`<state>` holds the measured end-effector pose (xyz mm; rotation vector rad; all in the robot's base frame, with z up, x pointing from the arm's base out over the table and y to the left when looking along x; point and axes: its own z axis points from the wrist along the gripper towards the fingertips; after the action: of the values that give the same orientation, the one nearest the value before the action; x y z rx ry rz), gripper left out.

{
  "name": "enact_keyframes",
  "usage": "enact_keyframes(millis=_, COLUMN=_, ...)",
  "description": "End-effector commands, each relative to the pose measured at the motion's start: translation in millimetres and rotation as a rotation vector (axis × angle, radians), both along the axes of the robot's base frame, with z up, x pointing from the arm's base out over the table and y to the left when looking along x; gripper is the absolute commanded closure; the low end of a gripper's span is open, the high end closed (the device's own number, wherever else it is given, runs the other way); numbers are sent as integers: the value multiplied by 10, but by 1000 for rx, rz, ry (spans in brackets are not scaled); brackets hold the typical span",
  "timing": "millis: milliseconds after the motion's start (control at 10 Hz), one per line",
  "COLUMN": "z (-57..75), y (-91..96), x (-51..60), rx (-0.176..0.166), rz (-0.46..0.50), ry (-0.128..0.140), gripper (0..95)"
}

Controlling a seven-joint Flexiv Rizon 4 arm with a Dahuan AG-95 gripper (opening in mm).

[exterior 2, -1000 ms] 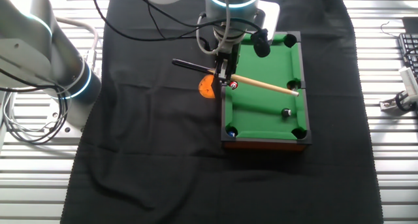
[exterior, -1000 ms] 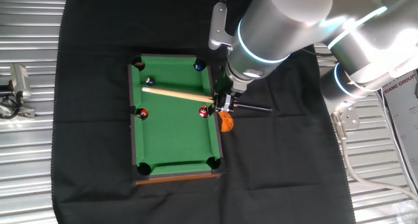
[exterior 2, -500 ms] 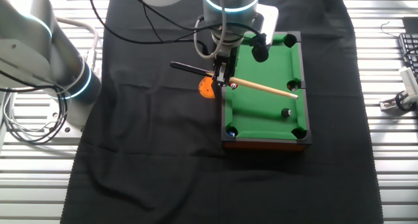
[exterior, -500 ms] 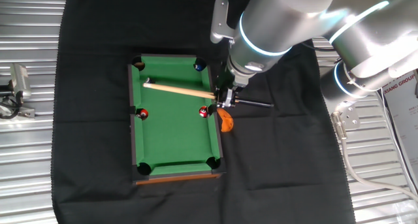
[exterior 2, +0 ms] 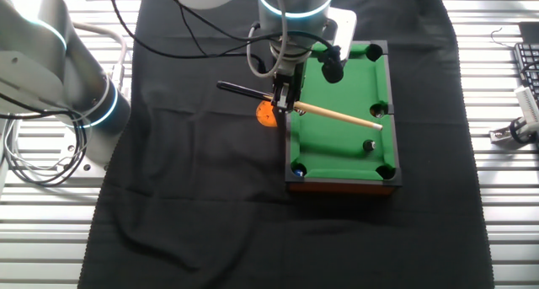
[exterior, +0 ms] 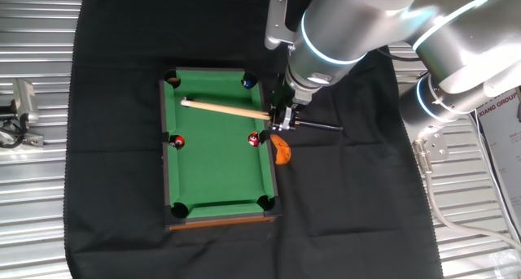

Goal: Hit the pool ball

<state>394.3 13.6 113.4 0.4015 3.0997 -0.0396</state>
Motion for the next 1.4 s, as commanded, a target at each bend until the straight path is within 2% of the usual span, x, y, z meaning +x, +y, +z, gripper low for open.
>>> enact_keyframes(millis=100, z=15, y=-36, x=-28, rx=5, rz=1, ry=0, gripper=950)
enact_keyframes(millis=600, z=16, y=-64, x=-112, rx=7, rz=1, ry=-5, gripper=950)
enact_keyframes(millis=1400, z=15, y=-67, x=-129, rx=15, rz=0, ry=0, gripper=950)
